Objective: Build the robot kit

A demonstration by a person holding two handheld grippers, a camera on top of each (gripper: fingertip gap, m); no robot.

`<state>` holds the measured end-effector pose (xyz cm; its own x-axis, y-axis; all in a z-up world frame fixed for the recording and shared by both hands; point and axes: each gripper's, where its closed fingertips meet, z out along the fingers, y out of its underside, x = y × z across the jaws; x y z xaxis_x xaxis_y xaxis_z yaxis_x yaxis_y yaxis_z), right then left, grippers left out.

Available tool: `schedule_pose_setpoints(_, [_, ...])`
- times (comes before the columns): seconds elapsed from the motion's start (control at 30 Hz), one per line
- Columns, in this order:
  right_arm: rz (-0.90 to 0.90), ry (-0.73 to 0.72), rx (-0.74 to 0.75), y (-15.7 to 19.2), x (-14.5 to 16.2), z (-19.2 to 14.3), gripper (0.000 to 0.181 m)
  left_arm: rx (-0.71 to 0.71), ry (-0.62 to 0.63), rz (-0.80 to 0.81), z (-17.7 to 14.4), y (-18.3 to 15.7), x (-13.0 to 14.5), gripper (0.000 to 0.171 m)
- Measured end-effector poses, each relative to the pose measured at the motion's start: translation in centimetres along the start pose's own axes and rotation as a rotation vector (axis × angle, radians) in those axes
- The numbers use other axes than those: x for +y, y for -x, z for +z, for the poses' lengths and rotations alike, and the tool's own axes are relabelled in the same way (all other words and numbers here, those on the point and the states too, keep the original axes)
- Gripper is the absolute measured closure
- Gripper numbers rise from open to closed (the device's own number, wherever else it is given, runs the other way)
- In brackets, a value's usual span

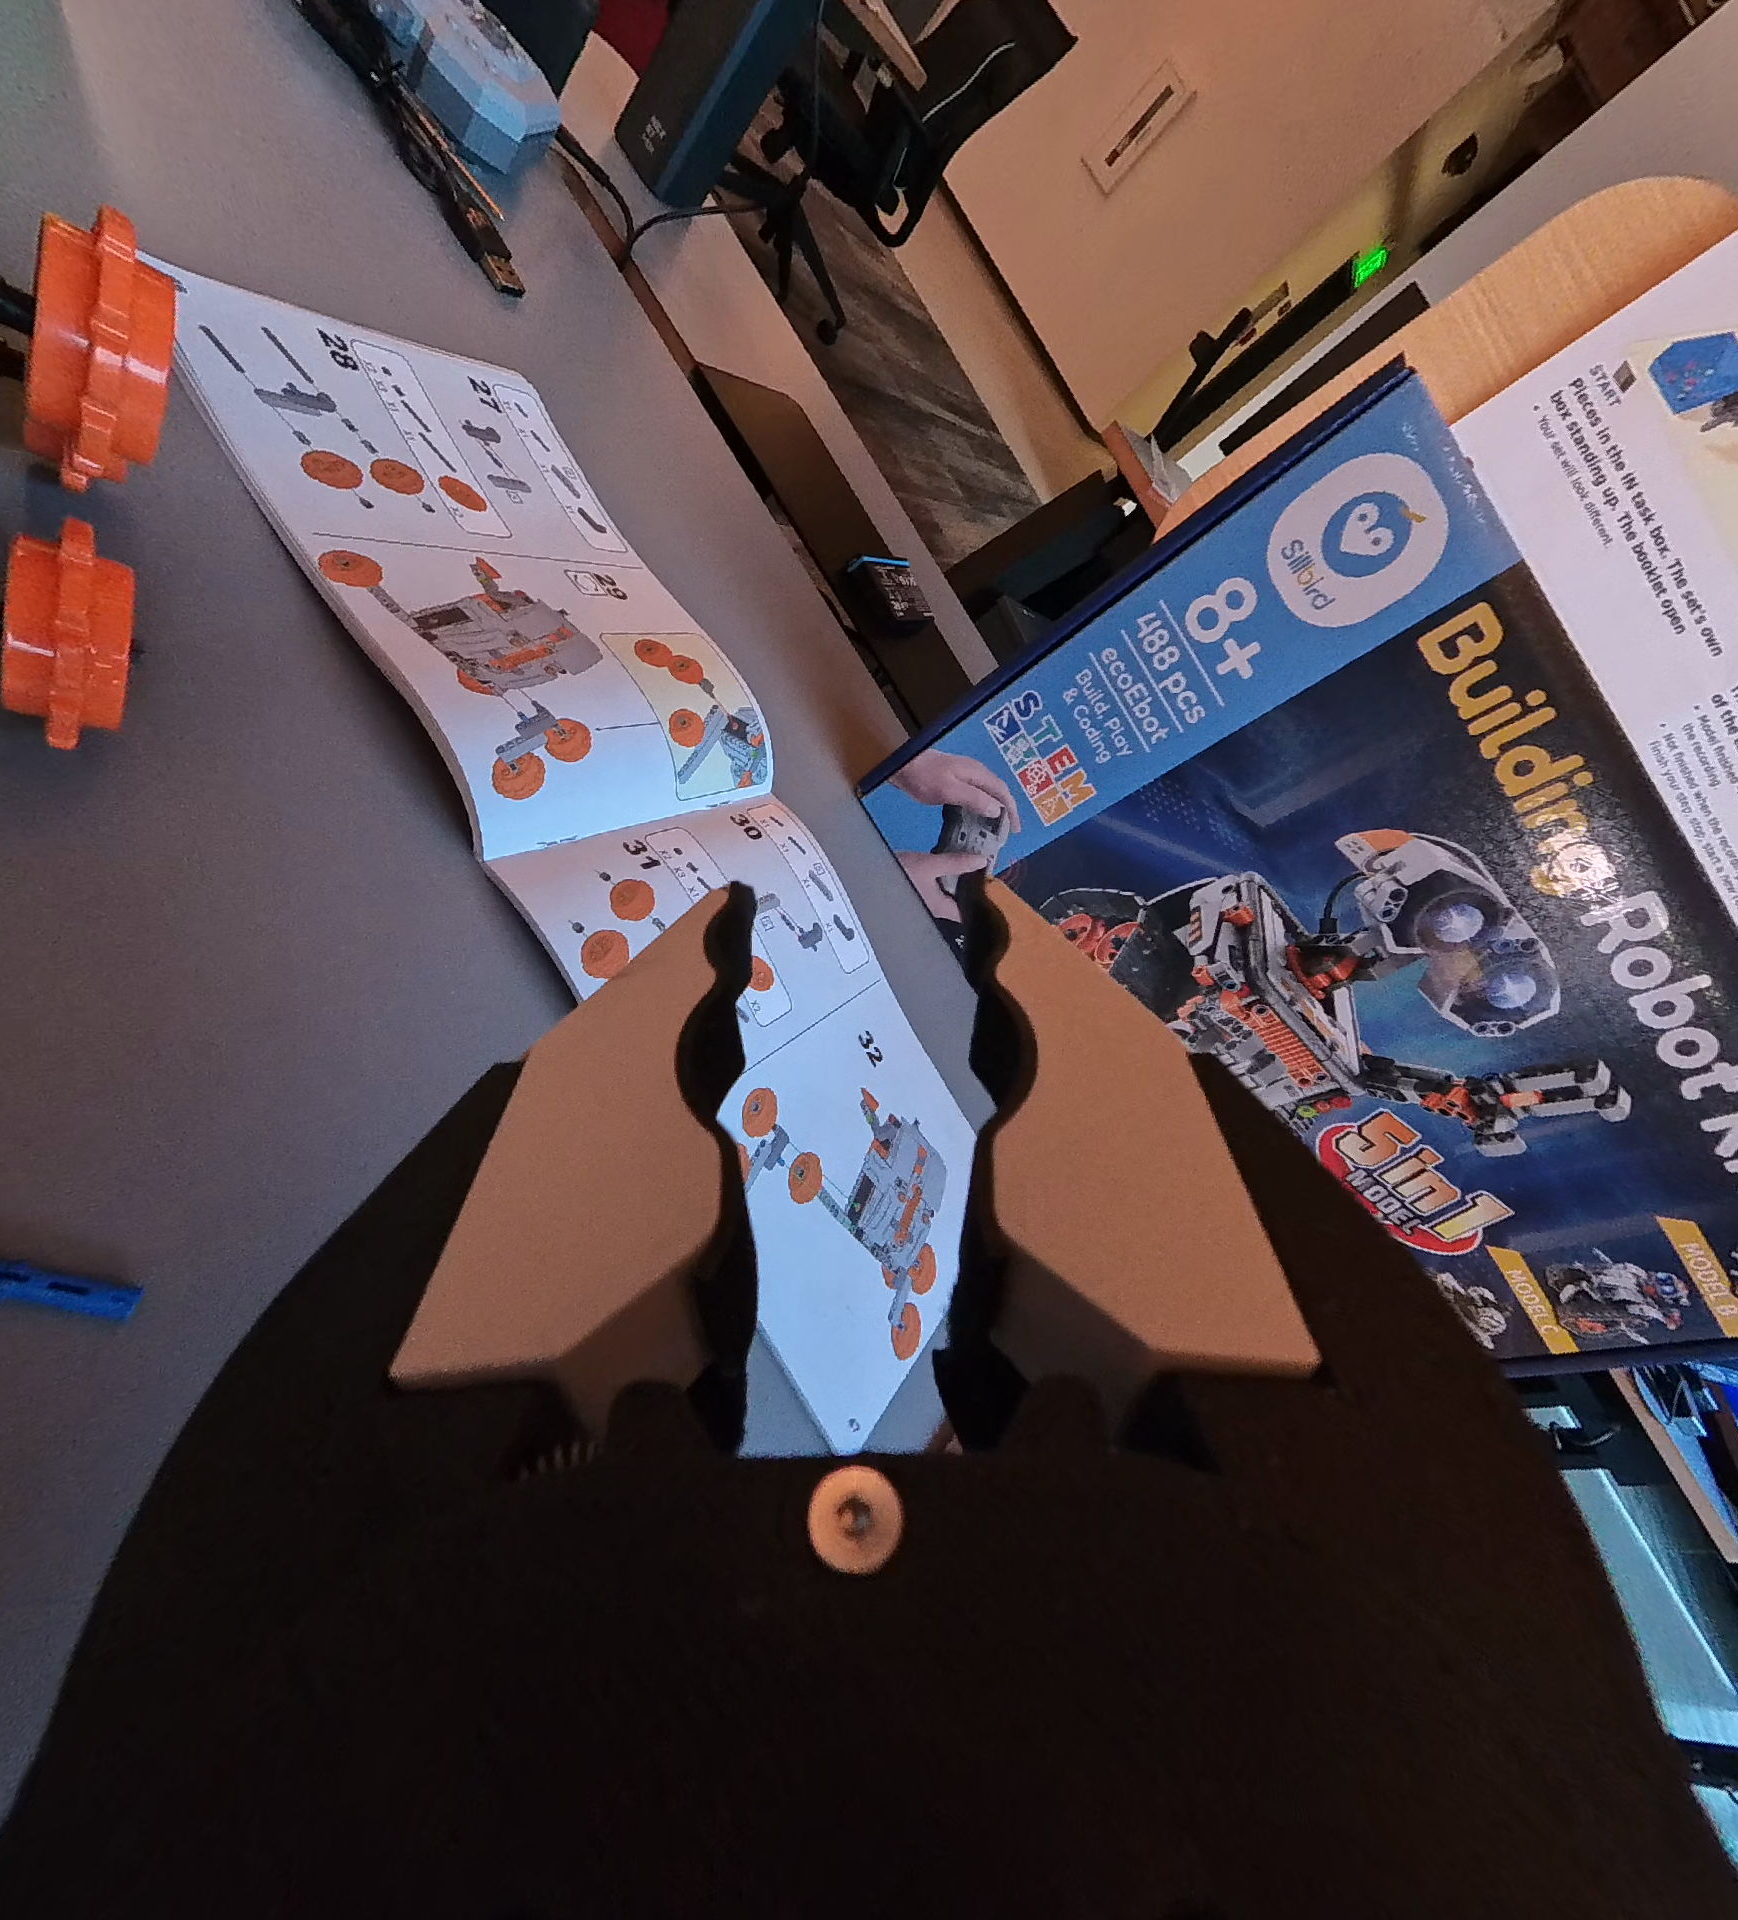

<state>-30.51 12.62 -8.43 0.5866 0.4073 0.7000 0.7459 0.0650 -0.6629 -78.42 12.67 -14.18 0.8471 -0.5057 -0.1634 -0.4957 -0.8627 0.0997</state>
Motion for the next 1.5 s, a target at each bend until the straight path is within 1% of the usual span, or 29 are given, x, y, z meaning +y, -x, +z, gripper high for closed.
schedule_pose_setpoints(0.03, [-0.002, 0.001, -0.003, 0.1, 0.0, 0.0, 0.140, -0.003, 0.029, -0.040, -0.1, 0.1, 0.9, 0.115])
schedule_pose_setpoints(0.13, [-0.011, 0.003, -0.012, 0.3, 0.0, 0.1, 0.140, 0.040, 0.076, -0.102, -0.4, -0.5, 3.0, 0.134])
schedule_pose_setpoints(0.17, [-0.013, 0.004, -0.015, 0.4, 0.0, 0.1, 0.140, 0.054, 0.094, -0.106, -0.3, -0.8, 3.5, 0.141])
schedule_pose_setpoints(0.23, [-0.017, 0.005, -0.021, 0.5, 0.0, 0.2, 0.140, 0.075, 0.107, -0.104, -0.1, -1.0, 3.6, 0.145])
schedule_pose_setpoints(0.3, [-0.021, 0.009, -0.023, 0.6, 0.1, 0.2, 0.140, 0.126, 0.112, -0.093, 0.2, -1.9, 3.1, 0.141])
schedule_pose_setpoints(0.37, [-0.024, 0.011, -0.023, 0.6, 0.1, 0.2, 0.140, 0.191, 0.116, -0.071, 0.4, -3.3, 2.4, 0.140])
schedule_pose_setpoints(0.43, [-0.023, 0.010, -0.025, 0.6, 0.1, 0.1, 0.140, 0.243, 0.105, -0.012, 0.5, -4.8, 1.4, 0.132])
schedule_pose_setpoints(0.53, [-0.025, 0.009, -0.025, 0.7, 0.1, 0.1, 0.140, 0.277, 0.092, 0.002, 0.7, -6.2, 0.1, 0.128])
schedule_pose_setpoints(0.6, [-0.028, 0.012, -0.030, 0.8, 0.1, 0.2, 0.140, 0.239, 0.119, -0.020, 1.0, -5.5, 0.5, 0.124])
schedule_pose_setpoints(0.7, [-0.036, 0.013, -0.033, 0.9, 0.1, 0.2, 0.140, 0.184, 0.222, -0.095, 1.4, -4.1, 3.2, 0.121])
schedule_pose_setpoints(0.8, [-0.042, 0.015, -0.038, 1.0, 0.1, 0.2, 0.140, 0.189, 0.251, -0.181, 1.3, -3.5, 4.6, 0.142])
schedule_pose_setpoints(0.9, [-0.047, 0.007, -0.032, 0.9, -0.2, 0.3, 0.140, 0.174, 0.301, -0.221, 1.7, -2.6, 5.8, 0.145])
schedule_pose_setpoints(0.97, [-0.033, -0.016, -0.033, 1.0, -0.7, 0.4, 0.140, 0.167, 0.305, -0.248, 1.7, -2.2, 6.3, 0.144])
schedule_pose_setpoints(1.07, [-0.017, -0.025, 0.005, 0.6, -0.8, 0.6, 0.140, 0.171, 0.247, -0.269, 1.1, -1.9, 6.4, 0.145])
schedule_pose_setpoints(1.13, [0.021, -0.010, 0.062, -0.3, -0.6, 0.6, 0.139, 0.165, 0.216, -0.283, 0.8, -1.6, 6.5, 0.145])
schedule_pose_setpoints(1.2, [0.094, 0.008, 0.137, -1.8, -0.5, 0.4, 0.138, 0.178, 0.223, -0.303, 0.8, -1.7, 7.0, 0.145])
schedule_pose_setpoints(1.27, [0.217, 0.056, 0.223, -3.8, 0.4, -0.1, 0.138, 0.193, 0.253, -0.302, 0.9, -2.0, 7.8, 0.146])
schedule_pose_setpoints(1.33, [0.338, 0.094, 0.279, -5.4, 1.6, -0.8, 0.139, 0.176, 0.246, -0.313, 1.1, -1.8, 7.9, 0.147])
schedule_pose_setpoints(1.4, [0.431, 0.084, 0.309, -6.6, 2.4, -1.5, 0.139, 0.184, 0.215, -0.331, 1.4, -2.2, 7.8, 0.151])
schedule_pose_setpoints(1.5, [0.510, 0.093, 0.306, -7.1, 3.7, -1.8, 0.139, 0.144, 0.128, -0.305, 2.0, -2.5, 7.3, 0.149])
